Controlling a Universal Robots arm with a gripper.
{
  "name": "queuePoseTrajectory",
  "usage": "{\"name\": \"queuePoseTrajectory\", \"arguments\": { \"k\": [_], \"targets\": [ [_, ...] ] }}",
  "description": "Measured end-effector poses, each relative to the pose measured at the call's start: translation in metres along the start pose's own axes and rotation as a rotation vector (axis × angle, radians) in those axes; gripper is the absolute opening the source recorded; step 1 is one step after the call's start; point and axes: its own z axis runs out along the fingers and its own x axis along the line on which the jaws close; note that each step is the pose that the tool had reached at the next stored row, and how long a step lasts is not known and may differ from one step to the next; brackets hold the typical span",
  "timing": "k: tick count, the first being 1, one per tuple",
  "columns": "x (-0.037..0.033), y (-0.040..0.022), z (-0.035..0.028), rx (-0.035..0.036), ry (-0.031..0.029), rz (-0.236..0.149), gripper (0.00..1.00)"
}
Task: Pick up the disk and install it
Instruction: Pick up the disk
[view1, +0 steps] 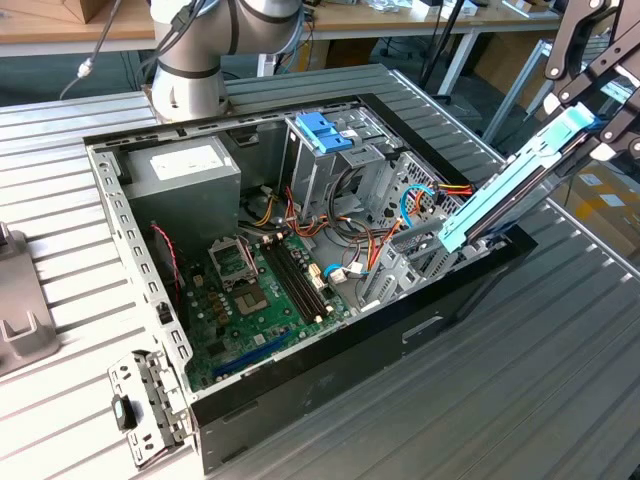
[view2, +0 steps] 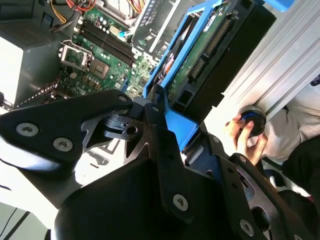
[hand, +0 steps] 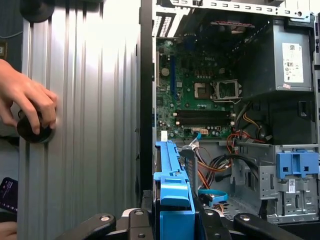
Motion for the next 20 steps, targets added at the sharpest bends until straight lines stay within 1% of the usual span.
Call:
{"name": "queuePoseTrajectory", "arguments": {
  "k": [4,12,19,20],
  "targets": [
    [-0.0039,-0.0080,0.0005,-0.0002,-0.0001,0.000,0.37],
    [-0.0094,-0.0191,0.0010,-0.0003,-0.0001,0.000,0.37],
    [-0.0148,-0.0317,0.0017,-0.0007,-0.0001,0.000,0.37],
    [-0.0160,-0.0344,0.0018,-0.0008,0.0000,0.000,0.37]
  ]
}}
